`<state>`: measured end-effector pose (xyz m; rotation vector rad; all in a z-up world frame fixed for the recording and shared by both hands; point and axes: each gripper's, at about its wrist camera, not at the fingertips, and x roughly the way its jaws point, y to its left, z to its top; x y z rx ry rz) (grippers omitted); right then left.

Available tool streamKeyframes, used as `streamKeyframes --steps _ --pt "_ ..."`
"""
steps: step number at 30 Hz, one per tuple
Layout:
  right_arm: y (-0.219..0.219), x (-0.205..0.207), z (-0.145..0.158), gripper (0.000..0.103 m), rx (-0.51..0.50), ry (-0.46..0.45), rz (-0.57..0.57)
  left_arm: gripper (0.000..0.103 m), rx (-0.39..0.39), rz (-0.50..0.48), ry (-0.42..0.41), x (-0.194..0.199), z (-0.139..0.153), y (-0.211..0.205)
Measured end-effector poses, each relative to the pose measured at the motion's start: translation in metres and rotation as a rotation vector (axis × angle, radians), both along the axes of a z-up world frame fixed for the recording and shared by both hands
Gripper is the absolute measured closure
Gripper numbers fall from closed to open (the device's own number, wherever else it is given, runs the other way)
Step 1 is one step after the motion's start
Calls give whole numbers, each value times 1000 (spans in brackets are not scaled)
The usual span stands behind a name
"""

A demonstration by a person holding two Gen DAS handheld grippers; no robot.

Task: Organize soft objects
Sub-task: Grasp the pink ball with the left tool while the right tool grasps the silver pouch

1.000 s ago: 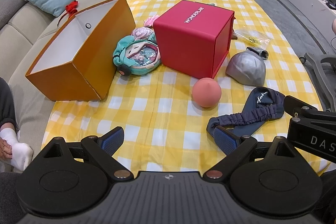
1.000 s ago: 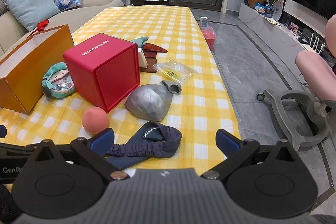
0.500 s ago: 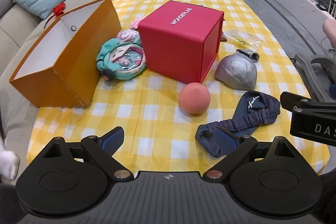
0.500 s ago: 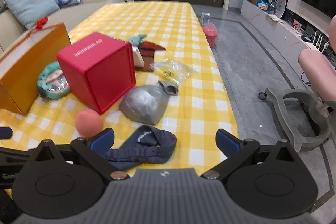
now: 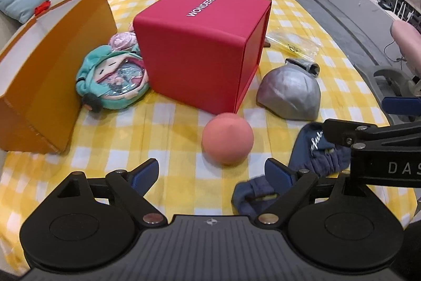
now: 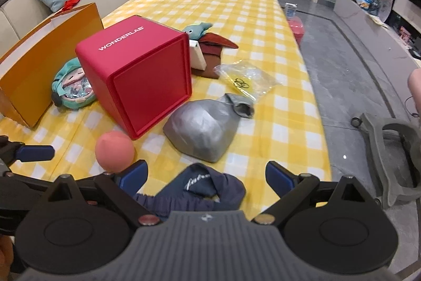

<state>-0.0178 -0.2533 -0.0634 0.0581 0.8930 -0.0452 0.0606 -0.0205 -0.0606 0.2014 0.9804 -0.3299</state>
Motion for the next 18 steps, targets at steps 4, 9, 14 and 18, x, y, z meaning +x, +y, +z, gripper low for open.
streamKeyframes --steps 4,9,14,18 --pt "1 19 -8 9 -7 18 22 0 -4 -4 -9 12 -8 -2" --pt "1 42 -16 9 -21 36 48 0 -40 -3 -23 23 -15 -1" --pt "-3 64 -24 12 7 55 51 6 -23 -55 -48 28 -23 -10" --pt "-6 82 -33 17 40 91 48 18 -35 -84 -22 32 -33 -16"
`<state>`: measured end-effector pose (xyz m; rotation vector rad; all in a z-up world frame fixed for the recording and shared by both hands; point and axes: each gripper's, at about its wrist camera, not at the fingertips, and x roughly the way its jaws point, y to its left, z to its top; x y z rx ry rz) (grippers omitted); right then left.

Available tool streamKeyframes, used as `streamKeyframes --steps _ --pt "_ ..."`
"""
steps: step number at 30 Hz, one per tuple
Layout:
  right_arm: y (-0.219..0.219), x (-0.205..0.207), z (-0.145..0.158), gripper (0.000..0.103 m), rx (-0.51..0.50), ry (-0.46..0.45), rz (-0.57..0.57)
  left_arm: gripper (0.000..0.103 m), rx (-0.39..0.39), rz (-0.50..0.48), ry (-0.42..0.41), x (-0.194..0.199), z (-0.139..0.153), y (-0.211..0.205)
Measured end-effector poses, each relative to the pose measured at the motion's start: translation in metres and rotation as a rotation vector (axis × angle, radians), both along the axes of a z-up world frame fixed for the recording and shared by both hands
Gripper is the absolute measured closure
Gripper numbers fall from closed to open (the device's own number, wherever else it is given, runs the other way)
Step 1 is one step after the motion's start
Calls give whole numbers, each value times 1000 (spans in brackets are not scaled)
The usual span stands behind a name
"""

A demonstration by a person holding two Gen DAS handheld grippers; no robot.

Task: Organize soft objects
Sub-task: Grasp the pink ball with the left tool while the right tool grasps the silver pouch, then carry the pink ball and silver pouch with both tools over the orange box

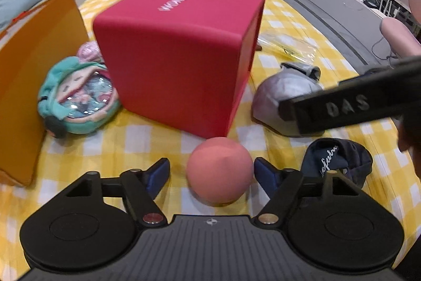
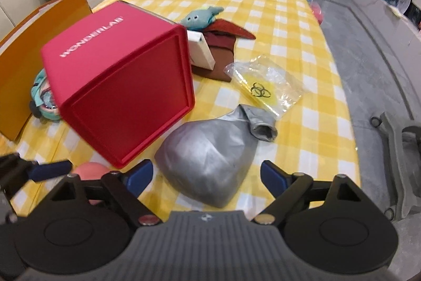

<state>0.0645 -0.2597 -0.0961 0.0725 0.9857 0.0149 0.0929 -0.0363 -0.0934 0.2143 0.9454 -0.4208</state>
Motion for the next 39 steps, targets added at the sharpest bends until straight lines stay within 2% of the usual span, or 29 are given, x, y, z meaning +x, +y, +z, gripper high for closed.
streamKeyframes --steps 3,7,9,12,17,23,31,39 --pt "-2 12 -9 18 10 28 -1 20 2 -4 2 2 -5 -2" --pt "-5 24 -19 20 26 54 -8 31 -7 -8 -8 3 -7 -4" --pt "-3 29 -21 27 30 58 1 38 -19 -21 -9 1 -6 -6" --pt "1 35 -26 38 11 64 20 43 -20 -31 -21 0 -5 -8" --pt "4 35 -26 70 -19 51 28 45 -39 -35 -7 -1 -4 -5" --pt "-2 33 -24 89 7 45 21 45 -42 -31 2 -2 3 -1" --pt "-4 30 -11 100 38 28 20 45 -41 -35 -9 -6 19 -3" --pt "-8 14 11 102 59 1 18 45 -44 -41 1 -10 35 2"
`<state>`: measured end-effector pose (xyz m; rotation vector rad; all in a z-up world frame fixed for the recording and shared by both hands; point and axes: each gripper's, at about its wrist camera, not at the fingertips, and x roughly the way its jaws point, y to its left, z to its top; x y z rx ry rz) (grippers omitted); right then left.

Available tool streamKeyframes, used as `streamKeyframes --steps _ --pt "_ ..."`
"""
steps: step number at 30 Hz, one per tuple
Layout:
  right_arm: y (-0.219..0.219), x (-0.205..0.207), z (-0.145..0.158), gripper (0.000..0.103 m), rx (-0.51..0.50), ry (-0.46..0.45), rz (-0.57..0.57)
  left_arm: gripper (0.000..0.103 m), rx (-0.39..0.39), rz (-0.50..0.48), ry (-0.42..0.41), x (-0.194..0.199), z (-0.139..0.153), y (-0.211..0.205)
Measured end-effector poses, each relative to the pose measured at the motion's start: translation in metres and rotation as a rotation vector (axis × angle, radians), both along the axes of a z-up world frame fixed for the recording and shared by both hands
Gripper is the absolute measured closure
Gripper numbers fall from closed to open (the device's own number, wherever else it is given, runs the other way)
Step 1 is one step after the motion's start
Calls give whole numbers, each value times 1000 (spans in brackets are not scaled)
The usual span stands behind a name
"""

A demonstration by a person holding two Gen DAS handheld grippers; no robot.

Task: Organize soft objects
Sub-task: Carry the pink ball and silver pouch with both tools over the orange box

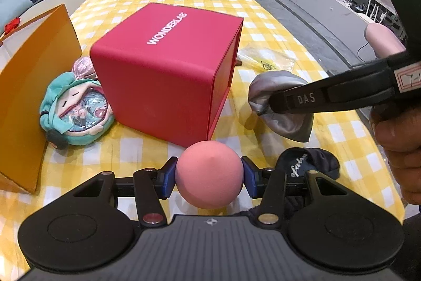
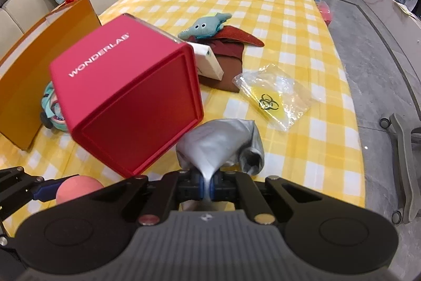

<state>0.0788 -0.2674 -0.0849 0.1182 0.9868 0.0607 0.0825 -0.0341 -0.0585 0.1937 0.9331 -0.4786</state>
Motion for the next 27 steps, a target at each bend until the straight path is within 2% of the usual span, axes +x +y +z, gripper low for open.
streamKeyframes --steps 7,11,15,27 --pt "-1 -17 21 102 -17 -32 -2 45 -10 -11 -32 -9 27 10" --pt "-3 -27 35 102 31 -47 -21 45 -16 -14 -55 -13 41 15" --pt "0 -35 50 102 20 -72 -29 45 -36 -26 -79 -18 56 19" --pt "11 -54 115 102 -31 -163 1 45 -96 -48 -159 -15 111 32"
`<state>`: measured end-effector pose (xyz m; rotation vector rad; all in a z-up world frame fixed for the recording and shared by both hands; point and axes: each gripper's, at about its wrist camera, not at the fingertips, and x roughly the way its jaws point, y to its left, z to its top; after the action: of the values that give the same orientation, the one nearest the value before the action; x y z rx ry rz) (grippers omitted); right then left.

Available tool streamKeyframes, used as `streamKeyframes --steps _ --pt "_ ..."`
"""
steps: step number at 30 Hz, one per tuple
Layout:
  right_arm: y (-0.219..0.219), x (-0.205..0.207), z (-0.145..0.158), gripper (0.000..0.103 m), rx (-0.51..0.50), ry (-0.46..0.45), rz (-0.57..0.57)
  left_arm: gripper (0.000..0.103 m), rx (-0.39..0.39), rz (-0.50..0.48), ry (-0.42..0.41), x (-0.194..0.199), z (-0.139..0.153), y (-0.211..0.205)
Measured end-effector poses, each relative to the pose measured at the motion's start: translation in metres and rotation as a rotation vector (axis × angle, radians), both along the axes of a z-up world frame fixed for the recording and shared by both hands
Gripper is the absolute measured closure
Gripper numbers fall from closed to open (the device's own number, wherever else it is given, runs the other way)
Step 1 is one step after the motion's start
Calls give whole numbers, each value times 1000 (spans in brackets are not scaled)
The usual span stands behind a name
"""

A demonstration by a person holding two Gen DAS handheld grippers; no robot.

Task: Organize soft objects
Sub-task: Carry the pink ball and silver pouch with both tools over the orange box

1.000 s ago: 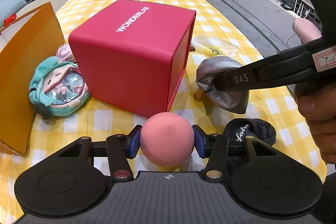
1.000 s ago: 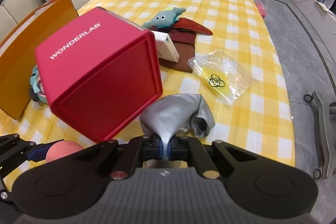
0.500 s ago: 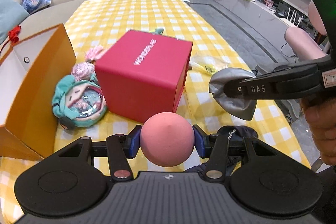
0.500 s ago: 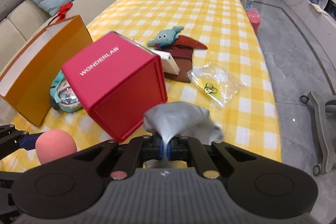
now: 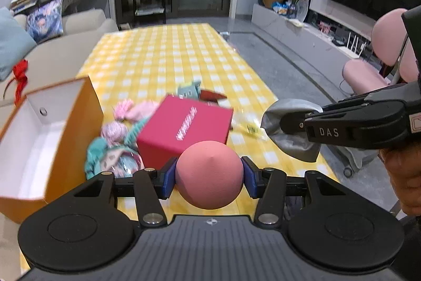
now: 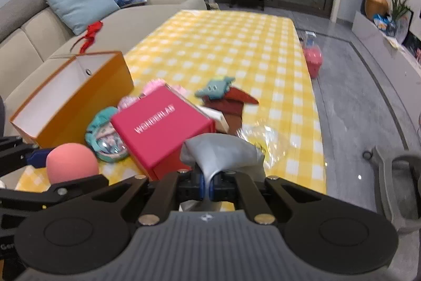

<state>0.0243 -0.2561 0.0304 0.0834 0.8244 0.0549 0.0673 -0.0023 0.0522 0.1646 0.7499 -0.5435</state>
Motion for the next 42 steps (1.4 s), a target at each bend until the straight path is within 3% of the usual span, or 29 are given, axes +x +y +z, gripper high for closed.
streamKeyframes --steps 8,20,27,35,42 --pt "34 14 45 102 -53 -44 67 45 -15 -5 -34 23 25 30" --pt "117 61 91 102 -97 -82 177 45 -24 67 -45 74 31 114" --pt "183 95 108 101 -82 -99 264 45 46 108 -60 108 35 168" --pt "252 132 121 101 -56 -113 342 44 100 106 -46 149 34 213" --pt "289 164 97 101 13 -40 378 44 127 56 52 176 -2 234"
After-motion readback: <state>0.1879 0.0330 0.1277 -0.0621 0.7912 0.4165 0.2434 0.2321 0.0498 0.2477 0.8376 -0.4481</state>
